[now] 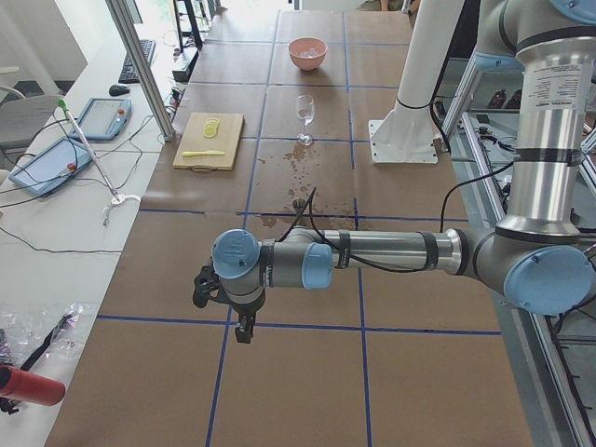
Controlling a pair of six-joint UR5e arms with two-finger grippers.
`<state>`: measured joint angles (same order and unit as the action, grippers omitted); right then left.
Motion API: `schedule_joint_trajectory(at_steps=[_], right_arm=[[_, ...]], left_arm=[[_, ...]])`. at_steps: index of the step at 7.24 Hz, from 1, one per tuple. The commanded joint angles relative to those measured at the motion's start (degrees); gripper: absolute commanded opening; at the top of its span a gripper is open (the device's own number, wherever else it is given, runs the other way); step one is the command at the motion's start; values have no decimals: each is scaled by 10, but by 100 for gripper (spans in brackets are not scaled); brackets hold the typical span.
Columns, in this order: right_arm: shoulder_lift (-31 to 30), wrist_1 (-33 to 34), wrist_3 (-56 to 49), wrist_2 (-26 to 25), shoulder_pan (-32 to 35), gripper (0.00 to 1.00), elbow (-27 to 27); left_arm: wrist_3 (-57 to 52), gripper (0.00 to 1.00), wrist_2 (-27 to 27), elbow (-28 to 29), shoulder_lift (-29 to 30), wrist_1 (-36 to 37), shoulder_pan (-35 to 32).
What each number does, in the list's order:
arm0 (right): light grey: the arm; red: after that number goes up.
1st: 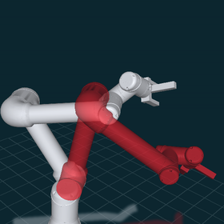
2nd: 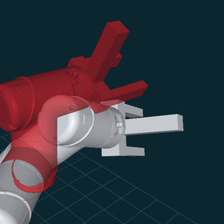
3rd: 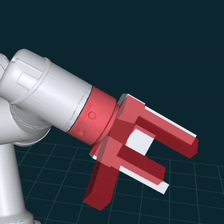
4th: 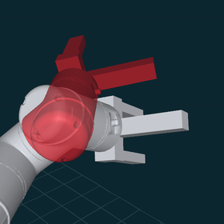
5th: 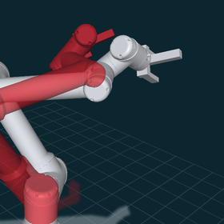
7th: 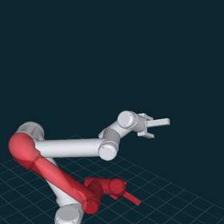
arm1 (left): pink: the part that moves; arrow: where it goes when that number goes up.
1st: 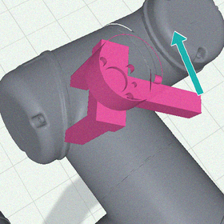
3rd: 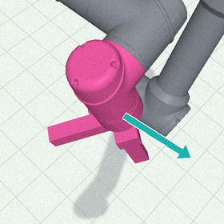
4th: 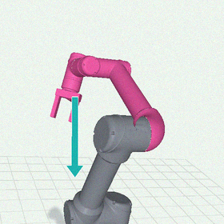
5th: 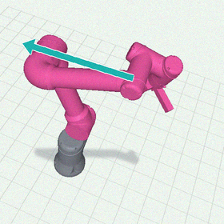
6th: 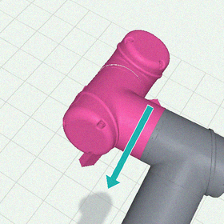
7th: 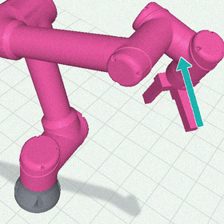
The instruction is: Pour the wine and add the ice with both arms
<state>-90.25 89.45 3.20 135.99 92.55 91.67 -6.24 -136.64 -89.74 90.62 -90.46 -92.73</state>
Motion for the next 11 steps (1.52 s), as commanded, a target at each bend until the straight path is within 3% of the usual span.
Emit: schedule_joint_trajectory(at_steps=[1,4,11], right_arm=[[0,-1,8,4,0,100,0],[-1,-1,8,4,0,100,0],[-1,-1,8,4,0,100,2]], left_arm=[[0,100,0,0,0,0,0],[60,100,-1,-10,1,-1,0],[55,100,24,-5,-13,-32,51]])
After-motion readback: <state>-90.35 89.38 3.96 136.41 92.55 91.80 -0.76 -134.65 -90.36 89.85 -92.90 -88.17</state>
